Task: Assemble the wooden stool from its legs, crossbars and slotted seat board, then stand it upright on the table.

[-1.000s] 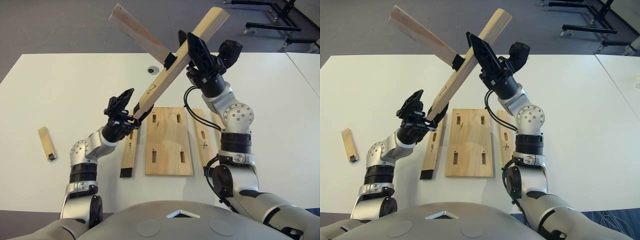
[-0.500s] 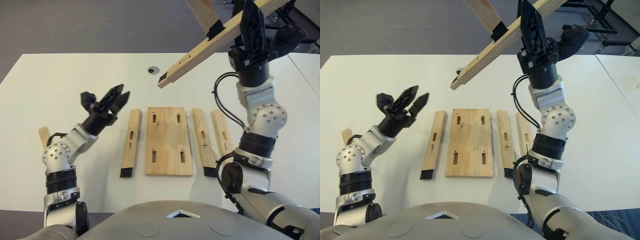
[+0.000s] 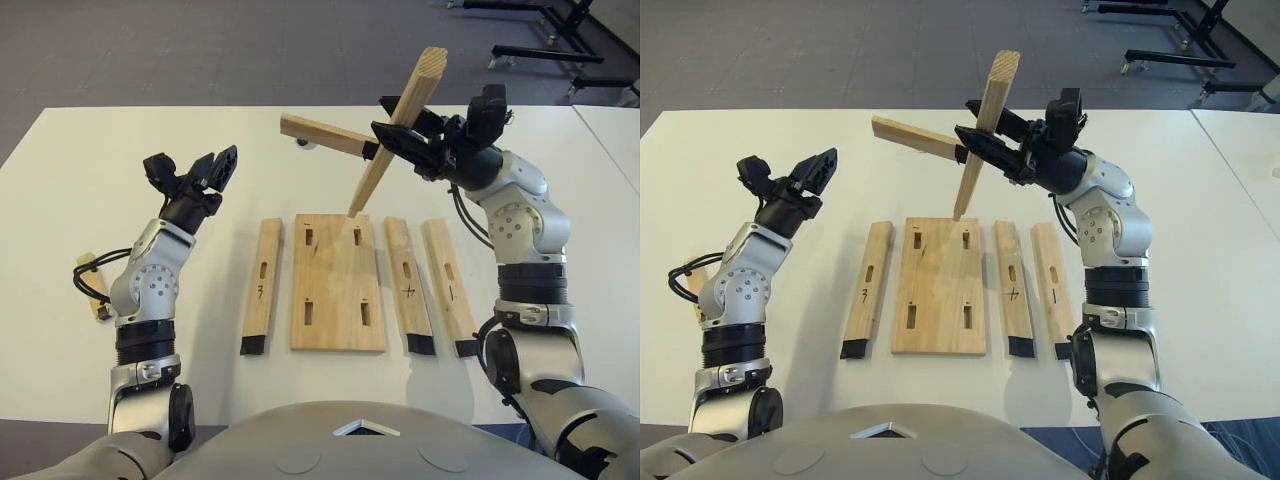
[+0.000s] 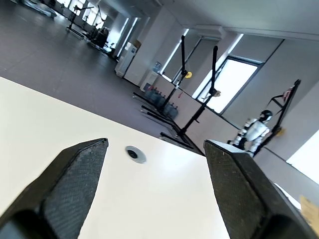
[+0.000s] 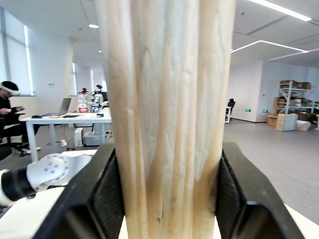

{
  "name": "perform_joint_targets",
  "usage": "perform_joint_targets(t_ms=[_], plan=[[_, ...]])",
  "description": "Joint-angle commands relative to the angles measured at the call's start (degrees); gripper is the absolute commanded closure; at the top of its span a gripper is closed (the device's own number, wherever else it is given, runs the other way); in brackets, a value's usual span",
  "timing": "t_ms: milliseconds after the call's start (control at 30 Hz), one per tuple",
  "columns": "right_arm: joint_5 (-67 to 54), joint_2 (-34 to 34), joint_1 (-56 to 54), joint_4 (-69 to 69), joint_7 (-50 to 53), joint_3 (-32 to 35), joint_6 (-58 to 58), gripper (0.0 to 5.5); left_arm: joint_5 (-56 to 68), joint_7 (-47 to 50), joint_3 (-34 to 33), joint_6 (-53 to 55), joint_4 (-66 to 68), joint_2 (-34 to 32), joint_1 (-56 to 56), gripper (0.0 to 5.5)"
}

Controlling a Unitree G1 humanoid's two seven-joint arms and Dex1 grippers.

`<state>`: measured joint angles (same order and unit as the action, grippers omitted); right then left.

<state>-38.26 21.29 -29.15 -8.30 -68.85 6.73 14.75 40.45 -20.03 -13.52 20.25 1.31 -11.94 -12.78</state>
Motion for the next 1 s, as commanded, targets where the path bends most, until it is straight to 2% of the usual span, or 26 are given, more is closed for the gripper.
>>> perform_joint_targets(t_ms=[33, 367, 800, 1000], plan=[[0.49, 1.5, 1.61, -2.58, -4.79, -0.02, -2.05, 3.44, -3.31, -0.83, 1.35, -1.97, -0.11, 0.06, -2.22, 1.99], [2.02, -1.46, 1.2, -10.81, -6.22, -0.46, -4.08, 3.44, -12.85, -7.02, 9.11, 2.31, 1.74, -6.2, -3.8, 1.99], [4.4, -0.49, -0.87, -13.43, -11.21, -1.12, -8.48, 3.44, -12.96, -10.63, 8.79, 3.92, 2.51, -5.68, -4.69, 1.99], [3.36, -0.02, -4.18, -14.94, -13.02, -0.25, -6.72, 3.44, -13.09, -10.79, 9.04, 3.54, 2.12, -5.09, -4.42, 1.99]])
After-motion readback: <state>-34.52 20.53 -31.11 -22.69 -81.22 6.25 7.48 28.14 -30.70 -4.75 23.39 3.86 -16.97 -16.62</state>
